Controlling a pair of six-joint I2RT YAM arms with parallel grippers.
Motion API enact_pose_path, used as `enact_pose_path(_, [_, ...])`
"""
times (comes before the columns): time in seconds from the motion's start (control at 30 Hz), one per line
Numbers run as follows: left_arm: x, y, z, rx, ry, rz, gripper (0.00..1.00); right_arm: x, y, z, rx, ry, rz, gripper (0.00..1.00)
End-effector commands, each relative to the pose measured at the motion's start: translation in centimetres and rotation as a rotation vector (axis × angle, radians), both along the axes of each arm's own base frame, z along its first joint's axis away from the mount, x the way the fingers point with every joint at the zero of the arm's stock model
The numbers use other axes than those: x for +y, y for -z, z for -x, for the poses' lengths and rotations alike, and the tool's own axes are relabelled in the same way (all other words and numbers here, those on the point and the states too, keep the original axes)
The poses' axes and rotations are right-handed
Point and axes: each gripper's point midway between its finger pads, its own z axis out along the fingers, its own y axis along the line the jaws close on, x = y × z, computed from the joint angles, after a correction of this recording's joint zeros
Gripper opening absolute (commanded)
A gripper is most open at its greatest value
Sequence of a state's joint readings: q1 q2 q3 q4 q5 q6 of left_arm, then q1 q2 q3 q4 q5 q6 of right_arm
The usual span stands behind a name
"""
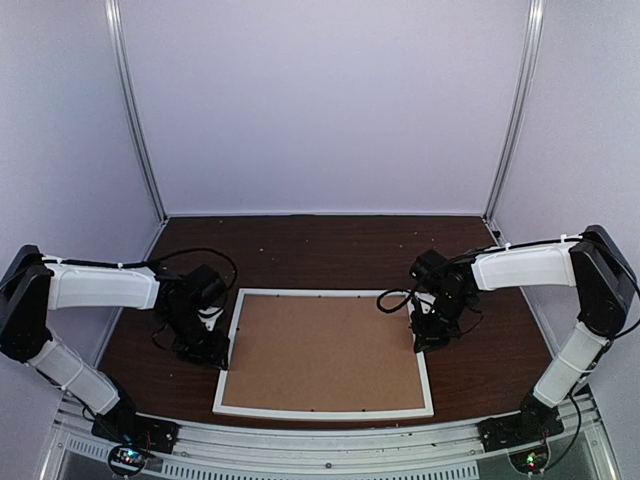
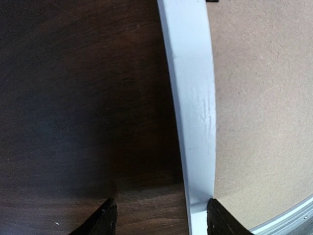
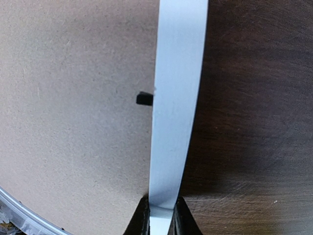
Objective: Put the photo into the frame
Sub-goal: Press the fastener onto the backboard, then pick up the photo frame from the center of the board.
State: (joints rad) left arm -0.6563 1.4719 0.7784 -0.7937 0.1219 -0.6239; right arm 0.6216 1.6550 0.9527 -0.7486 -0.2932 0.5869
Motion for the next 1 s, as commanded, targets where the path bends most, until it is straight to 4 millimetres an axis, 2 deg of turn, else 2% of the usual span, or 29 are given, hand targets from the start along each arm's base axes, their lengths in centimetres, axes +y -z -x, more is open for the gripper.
enact_pose_path(0.0, [-1.2, 1.2, 0.2, 0.012, 0.013, 0.012, 0.64, -1.4, 2.4, 0.5, 0.010, -0.023, 0.069, 0.03])
enact_pose_path(0.27, [-2.5, 2.0, 0.9, 0.032, 0.046, 0.011, 0.64, -1.3, 2.5, 0.5, 0.011, -0.021, 0.065, 0.03])
enact_pose_path(0.4, [-2.7, 1.8, 0.6, 0.021, 0.052, 0.005, 0.64, -1.4, 2.6, 0.6, 0.012, -0.021, 0.066, 0.03])
enact_pose_path(0.57, [-3.3, -0.5, -1.0, -0.056, 0.073, 0.016, 0.64, -1.5, 2.4, 0.6, 0.007, -0.018, 0.068, 0.04])
enact_pose_path(0.8, [-5.4, -5.1, -3.8, -0.214, 0.140, 0.103, 0.66, -1.0, 1.9, -0.5, -0.020, -0.037, 0.064, 0.05])
enact_pose_path(0.97, [-8.9, -8.5, -4.9, -0.314, 0.211, 0.301, 0.83, 0.1, 1.9, -2.4, -0.032, -0.062, 0.049, 0.04])
